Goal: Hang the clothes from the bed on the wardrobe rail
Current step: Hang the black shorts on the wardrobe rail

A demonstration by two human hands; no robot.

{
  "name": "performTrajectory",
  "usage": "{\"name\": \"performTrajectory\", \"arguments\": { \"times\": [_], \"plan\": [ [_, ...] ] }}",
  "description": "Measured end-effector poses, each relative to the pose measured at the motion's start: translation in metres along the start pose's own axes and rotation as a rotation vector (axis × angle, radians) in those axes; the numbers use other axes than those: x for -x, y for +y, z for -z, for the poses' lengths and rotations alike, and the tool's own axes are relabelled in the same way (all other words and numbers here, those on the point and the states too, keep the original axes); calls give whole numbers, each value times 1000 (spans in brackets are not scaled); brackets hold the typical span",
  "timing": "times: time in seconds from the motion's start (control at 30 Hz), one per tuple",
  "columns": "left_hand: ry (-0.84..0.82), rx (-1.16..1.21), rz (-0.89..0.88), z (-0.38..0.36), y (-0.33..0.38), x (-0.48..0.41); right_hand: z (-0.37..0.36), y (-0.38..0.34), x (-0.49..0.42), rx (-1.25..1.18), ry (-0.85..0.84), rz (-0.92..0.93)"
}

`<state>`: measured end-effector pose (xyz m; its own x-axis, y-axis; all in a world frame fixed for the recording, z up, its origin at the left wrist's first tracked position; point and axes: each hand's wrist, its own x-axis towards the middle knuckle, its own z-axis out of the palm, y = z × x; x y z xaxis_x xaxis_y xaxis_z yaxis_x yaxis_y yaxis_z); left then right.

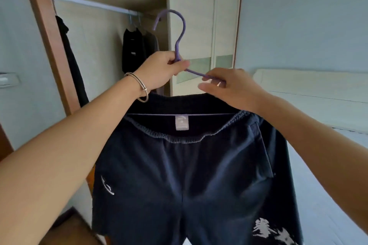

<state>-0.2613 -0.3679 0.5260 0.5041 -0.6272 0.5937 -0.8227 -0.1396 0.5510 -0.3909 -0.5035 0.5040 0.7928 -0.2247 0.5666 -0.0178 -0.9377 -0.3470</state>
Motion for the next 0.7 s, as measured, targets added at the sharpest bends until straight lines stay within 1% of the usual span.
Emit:
{"name": "performTrajectory", "arguments": {
  "times": [0.03,0.07,0.17,0.2,0.27,0.3,0.4,0.47,0.57,0.63,0.7],
  "plan": [
    [20,-18,-4,6,-7,0,-11,-6,-10,31,-11,44],
    [39,-26,-5,11,-16,0,-21,-10,-21,31,13,86],
    [162,-5,-2,38,-46,-2,-46,-14,-57,-77,102,174],
    [218,-67,-3,50,-59,-1,-54,-14,-70,-107,105,192],
    [278,-331,26,75,-87,7,-70,-12,-94,-148,91,224],
    [261,-449,59,85,-102,12,-79,-11,-106,-175,86,235],
    [123,-762,206,105,-138,18,-104,-7,-141,-230,74,277],
    [101,-867,266,114,-154,13,-119,-6,-162,-240,68,314],
    [79,-813,271,123,-174,6,-136,-4,-184,-287,12,372],
    [128,-728,262,127,-186,1,-145,-1,-196,-307,0,413],
    [184,-644,301,132,-200,-11,-155,-1,-209,-284,11,444]
  ]
}}
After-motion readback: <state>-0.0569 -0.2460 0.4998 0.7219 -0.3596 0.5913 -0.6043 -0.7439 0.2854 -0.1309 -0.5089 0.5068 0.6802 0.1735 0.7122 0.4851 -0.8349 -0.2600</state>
